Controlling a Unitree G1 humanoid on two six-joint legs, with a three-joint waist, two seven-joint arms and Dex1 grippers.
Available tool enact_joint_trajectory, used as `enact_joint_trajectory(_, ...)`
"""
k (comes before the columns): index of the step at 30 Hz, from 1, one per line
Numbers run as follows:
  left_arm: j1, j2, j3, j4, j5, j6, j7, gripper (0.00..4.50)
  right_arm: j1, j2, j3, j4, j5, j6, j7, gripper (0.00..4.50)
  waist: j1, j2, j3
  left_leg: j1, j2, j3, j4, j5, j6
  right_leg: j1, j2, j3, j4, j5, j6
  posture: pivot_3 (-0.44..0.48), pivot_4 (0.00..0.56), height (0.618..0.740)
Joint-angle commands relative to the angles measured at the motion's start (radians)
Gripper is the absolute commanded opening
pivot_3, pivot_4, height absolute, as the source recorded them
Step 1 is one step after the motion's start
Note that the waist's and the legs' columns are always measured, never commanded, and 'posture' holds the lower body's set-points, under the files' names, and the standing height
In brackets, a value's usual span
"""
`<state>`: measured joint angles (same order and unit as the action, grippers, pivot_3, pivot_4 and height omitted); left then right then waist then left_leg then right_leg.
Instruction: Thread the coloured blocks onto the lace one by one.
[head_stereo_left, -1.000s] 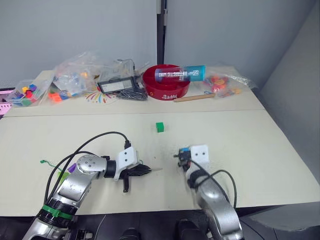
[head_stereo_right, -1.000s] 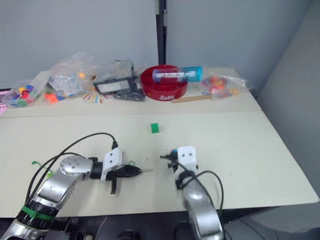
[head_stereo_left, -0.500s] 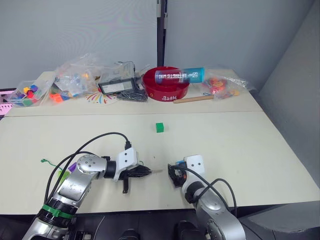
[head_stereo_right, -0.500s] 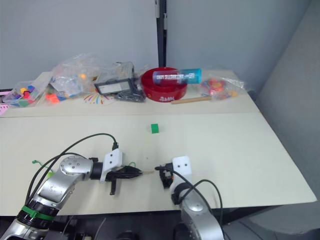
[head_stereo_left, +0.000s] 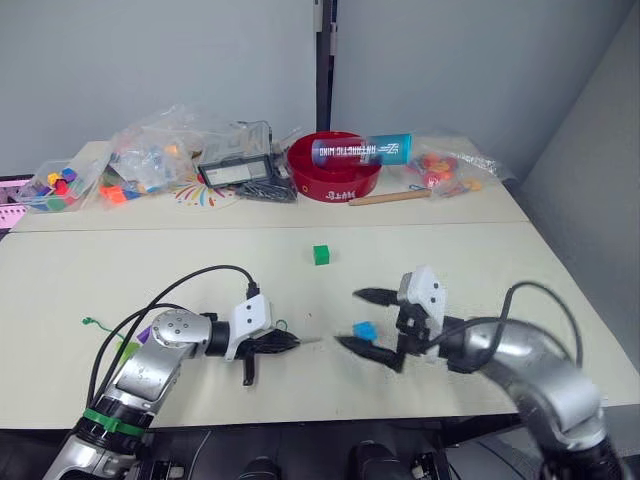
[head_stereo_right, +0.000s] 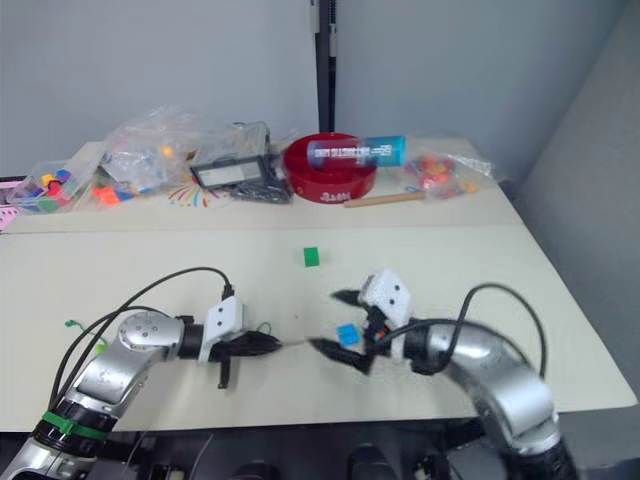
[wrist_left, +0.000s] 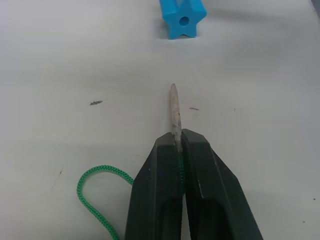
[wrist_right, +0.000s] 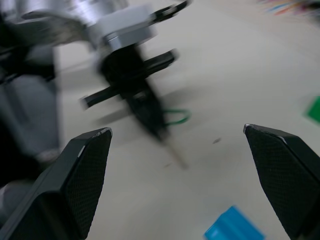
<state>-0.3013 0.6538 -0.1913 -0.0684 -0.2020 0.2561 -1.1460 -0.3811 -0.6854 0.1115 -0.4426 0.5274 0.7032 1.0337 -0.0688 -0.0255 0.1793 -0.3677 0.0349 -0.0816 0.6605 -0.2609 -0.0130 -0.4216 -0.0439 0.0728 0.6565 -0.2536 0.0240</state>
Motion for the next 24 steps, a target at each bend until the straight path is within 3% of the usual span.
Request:
enact_joint_trajectory(1, 0.004, 0.002, 0.018, -0.029, -0.016, -0.022, 0.004, 0.0, -0.099, -0.044, 0.108, 0.189, -0.108, -0.199, 0.2, 4.46, 0.001, 0.0, 0.0, 0.0, 0.0, 0.0, 0.0, 0.0, 0.0, 0.0, 0.0, 0.0, 0.0, 0.0, 0.0, 0.0, 0.15, 0.74)
enact_joint_trajectory(5, 0.021, 0.005, 0.023, -0.05, -0.019, -0.021, 0.008, 0.0, -0.175, -0.044, 0.238, 0.442, -0.3, -0.522, 0.317, 4.46, 0.003, 0.0, 0.0, -0.001, 0.0, 0.0, 0.0, 0.0, 0.001, -0.001, 0.0, 0.0, 0.0, 0.0, 0.0, 0.0, 0.15, 0.74)
enact_joint_trajectory(10, 0.047, 0.013, 0.031, -0.079, -0.021, -0.017, 0.012, 0.0, -0.249, 0.008, 0.284, 0.675, -0.411, -0.781, 0.359, 4.46, 0.006, 0.0, 0.0, -0.002, -0.001, 0.0, 0.0, 0.0, 0.0, -0.002, -0.002, 0.0, 0.0, 0.0, 0.001, 0.0, 0.15, 0.74)
enact_joint_trajectory(20, 0.061, 0.03, 0.04, -0.142, -0.033, 0.031, 0.026, 0.0, -0.3, 0.082, 0.254, 0.838, -0.423, -0.847, 0.386, 4.46, 0.007, 0.0, 0.001, -0.001, -0.001, 0.0, 0.0, 0.0, 0.0, -0.001, -0.002, 0.0, 0.001, 0.0, 0.0, 0.0, 0.15, 0.74)
enact_joint_trajectory(21, 0.06, 0.031, 0.039, -0.145, -0.035, 0.034, 0.026, 0.0, -0.299, 0.083, 0.251, 0.842, -0.424, -0.848, 0.388, 3.94, 0.008, 0.0, 0.001, -0.001, -0.001, 0.0, 0.0, 0.0, 0.0, -0.001, -0.002, 0.0, 0.001, 0.0, 0.0, 0.0, 0.15, 0.74)
enact_joint_trajectory(24, 0.055, 0.033, 0.037, -0.149, -0.04, 0.039, 0.024, 0.0, -0.297, 0.084, 0.244, 0.856, -0.429, -0.854, 0.394, 2.97, 0.007, 0.0, 0.001, 0.0, -0.001, 0.0, 0.0, 0.0, 0.0, -0.001, -0.002, 0.0, 0.002, 0.0, 0.0, 0.0, 0.15, 0.74)
